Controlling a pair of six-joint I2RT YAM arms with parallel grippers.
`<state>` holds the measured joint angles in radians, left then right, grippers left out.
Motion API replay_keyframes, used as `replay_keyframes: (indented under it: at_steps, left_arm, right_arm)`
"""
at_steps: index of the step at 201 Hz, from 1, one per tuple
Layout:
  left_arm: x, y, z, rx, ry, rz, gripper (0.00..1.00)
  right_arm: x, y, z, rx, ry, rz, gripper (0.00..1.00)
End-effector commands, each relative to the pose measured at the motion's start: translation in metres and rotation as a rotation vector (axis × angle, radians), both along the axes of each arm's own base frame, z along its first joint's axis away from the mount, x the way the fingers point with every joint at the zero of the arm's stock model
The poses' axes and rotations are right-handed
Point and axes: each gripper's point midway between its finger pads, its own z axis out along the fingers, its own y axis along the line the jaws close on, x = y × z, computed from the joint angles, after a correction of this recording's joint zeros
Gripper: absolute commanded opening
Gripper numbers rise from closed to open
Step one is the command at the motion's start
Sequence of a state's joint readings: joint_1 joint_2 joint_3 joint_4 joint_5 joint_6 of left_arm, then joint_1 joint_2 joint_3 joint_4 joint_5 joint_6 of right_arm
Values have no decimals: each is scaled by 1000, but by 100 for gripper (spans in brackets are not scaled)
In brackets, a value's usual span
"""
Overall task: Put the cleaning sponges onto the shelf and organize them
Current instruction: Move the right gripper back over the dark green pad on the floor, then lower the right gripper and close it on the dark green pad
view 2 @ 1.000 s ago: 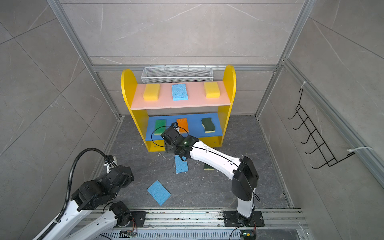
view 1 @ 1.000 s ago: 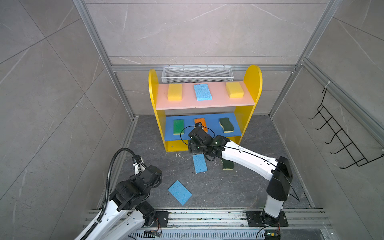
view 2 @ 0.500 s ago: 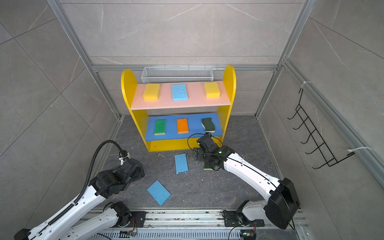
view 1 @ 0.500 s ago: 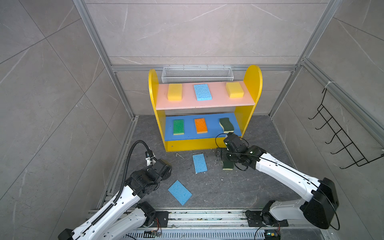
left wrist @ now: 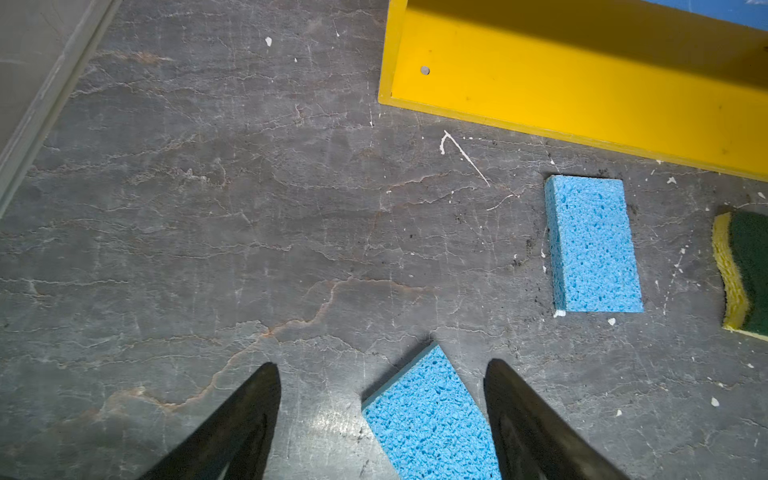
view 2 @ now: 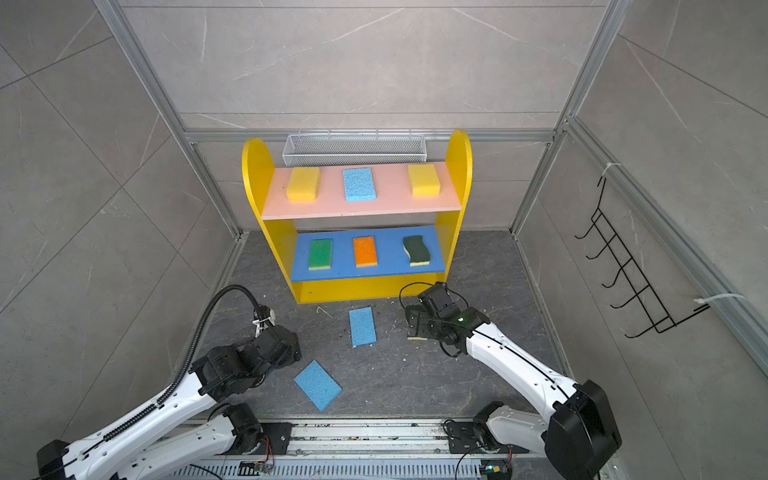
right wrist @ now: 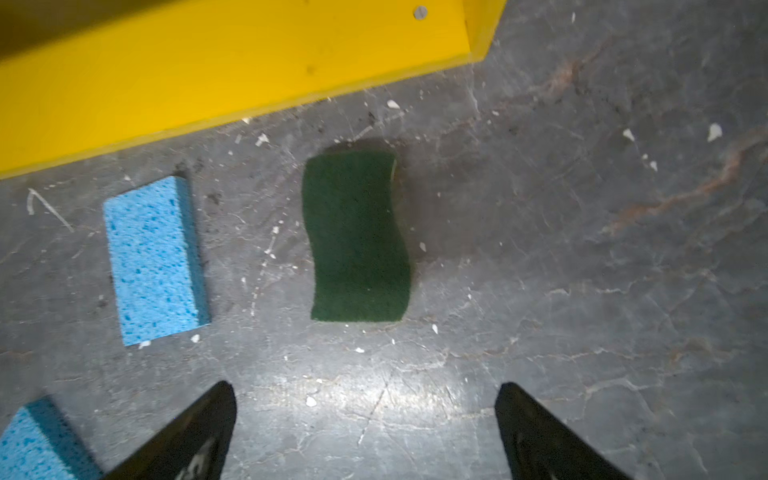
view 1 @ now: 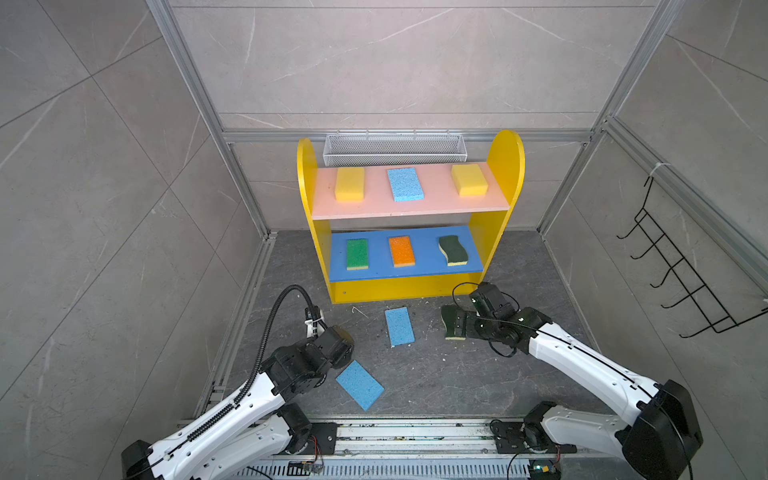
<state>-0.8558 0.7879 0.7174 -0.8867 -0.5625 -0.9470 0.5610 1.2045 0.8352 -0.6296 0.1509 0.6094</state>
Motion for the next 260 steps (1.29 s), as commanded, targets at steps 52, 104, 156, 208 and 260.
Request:
replay_keyframes:
  at_steps: [52,104,156,208,260]
  left_arm:
    - [2,-10,-10,-52,-2,15,81]
    - [5,-15,-15,-69,-11,15,81]
    - [6,-15,-14,-71,-16,23,81]
    - [4,-8,-13,-95,-46,43,81]
    - [-1,-4,-21,-100,-32,53,81]
  right_arm:
    - [5,5,-40,17,9,5,96]
    - [21,11,-60,-10,-1,12,96]
    - [28,12,-77,-42,37,4,95]
    - [31,11,-81,-64,29,9,94]
    - [31,20,-80,-74,19,29,92]
